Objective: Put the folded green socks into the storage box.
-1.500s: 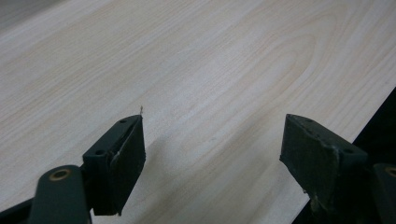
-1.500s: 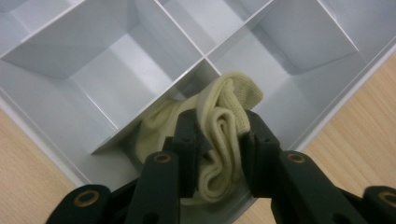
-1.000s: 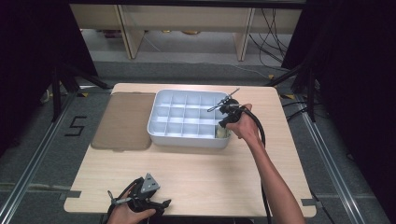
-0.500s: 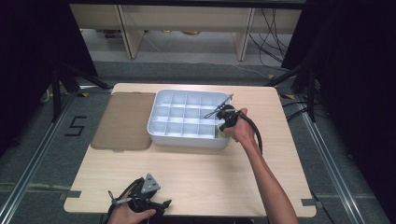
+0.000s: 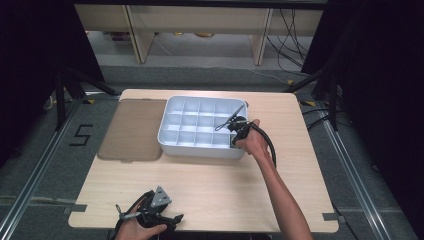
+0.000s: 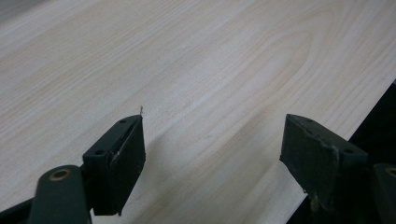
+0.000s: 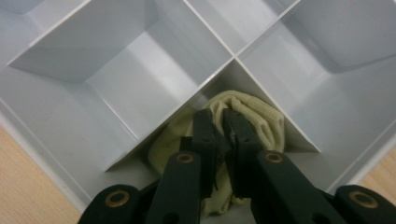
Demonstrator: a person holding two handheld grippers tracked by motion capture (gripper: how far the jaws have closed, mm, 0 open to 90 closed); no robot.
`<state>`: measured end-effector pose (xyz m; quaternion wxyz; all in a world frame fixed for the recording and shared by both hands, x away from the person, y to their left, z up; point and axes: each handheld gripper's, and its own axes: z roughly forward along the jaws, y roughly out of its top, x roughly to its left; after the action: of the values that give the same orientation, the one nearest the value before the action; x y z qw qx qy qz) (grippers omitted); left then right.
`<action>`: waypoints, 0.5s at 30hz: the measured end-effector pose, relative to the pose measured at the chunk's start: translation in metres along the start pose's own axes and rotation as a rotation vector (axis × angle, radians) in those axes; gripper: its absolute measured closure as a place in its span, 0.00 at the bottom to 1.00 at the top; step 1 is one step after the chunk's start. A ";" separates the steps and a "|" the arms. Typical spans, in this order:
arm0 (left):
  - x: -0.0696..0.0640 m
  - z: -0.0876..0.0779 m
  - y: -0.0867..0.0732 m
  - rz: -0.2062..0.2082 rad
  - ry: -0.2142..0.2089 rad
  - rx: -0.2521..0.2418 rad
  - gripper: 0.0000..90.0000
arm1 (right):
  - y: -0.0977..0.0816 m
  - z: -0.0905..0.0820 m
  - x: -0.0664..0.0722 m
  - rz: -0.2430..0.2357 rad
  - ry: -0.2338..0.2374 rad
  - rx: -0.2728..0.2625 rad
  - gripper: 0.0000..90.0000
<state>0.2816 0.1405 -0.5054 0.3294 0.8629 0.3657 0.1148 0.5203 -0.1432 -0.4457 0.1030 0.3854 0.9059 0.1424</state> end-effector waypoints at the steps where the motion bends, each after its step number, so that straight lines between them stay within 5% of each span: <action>1: 0.000 0.000 0.000 0.000 -0.001 0.001 0.23 | 0.000 0.000 0.000 0.000 0.000 -0.001 0.93; 10: 0.002 -0.001 0.000 -0.005 -0.002 -0.006 0.23 | -0.004 -0.021 -0.009 0.022 0.015 -0.092 0.82; 12: 0.002 -0.001 0.000 0.010 0.001 -0.007 0.23 | -0.005 -0.027 -0.011 0.053 0.050 -0.095 0.80; 15: 0.003 -0.001 0.001 0.027 0.019 -0.010 0.23 | -0.008 -0.032 -0.013 0.059 0.022 -0.123 0.77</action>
<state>0.2833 0.1426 -0.5038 0.3286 0.8649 0.3568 0.1294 0.5142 -0.1631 -0.4170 0.1123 0.4033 0.8847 0.2051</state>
